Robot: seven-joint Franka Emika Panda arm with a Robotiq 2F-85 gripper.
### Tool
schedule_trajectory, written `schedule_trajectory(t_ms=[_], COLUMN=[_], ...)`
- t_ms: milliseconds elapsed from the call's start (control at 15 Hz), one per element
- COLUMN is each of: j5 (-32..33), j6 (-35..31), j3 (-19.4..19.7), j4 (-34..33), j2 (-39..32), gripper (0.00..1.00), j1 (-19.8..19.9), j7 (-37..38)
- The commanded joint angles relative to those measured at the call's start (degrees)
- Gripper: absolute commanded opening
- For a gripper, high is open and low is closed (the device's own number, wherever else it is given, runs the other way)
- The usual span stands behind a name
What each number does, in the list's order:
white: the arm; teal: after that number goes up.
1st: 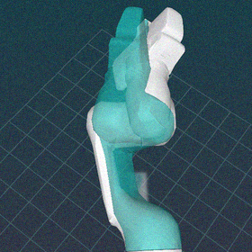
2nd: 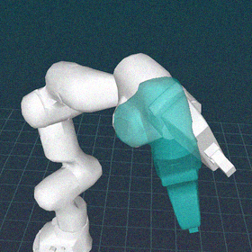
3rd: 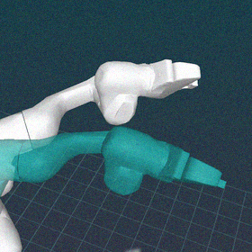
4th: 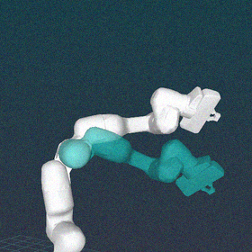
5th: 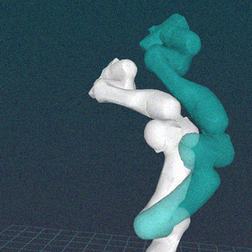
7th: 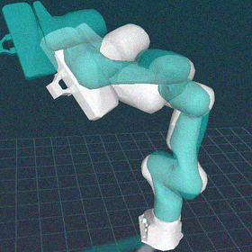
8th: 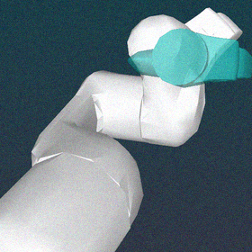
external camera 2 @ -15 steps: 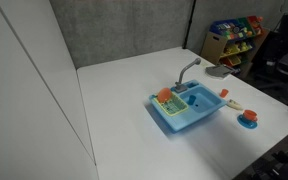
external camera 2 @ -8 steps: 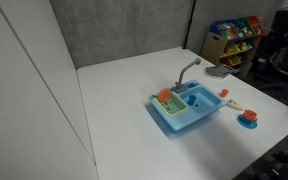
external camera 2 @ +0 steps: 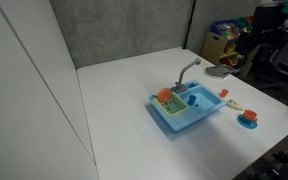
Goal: Put the bottle on the sink
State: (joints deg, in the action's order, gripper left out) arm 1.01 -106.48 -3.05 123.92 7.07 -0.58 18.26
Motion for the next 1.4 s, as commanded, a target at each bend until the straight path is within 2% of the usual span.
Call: schedule_trajectory(t_ms=[0,267,733,1067,1333], j5=[0.9,0.7,2.9,6.4,6.4], j6=[-4.8,-9.6,-16.1,-19.1,-18.4], j3=[-0.5,-0.5,-0.2,0.3,1.3], j4=[-2.9,-4.6,-7.6,-9.2,-11.7], j2=[-3.6,-7.4,-15.9,-21.4,-25.2], gripper=[1.0,1.0,1.0,1.0,1.0], j1=[-0.9,-1.9,-3.2,-4.9,-5.7], j7=[-1.8,-4.7,-2.8,-0.8,1.9])
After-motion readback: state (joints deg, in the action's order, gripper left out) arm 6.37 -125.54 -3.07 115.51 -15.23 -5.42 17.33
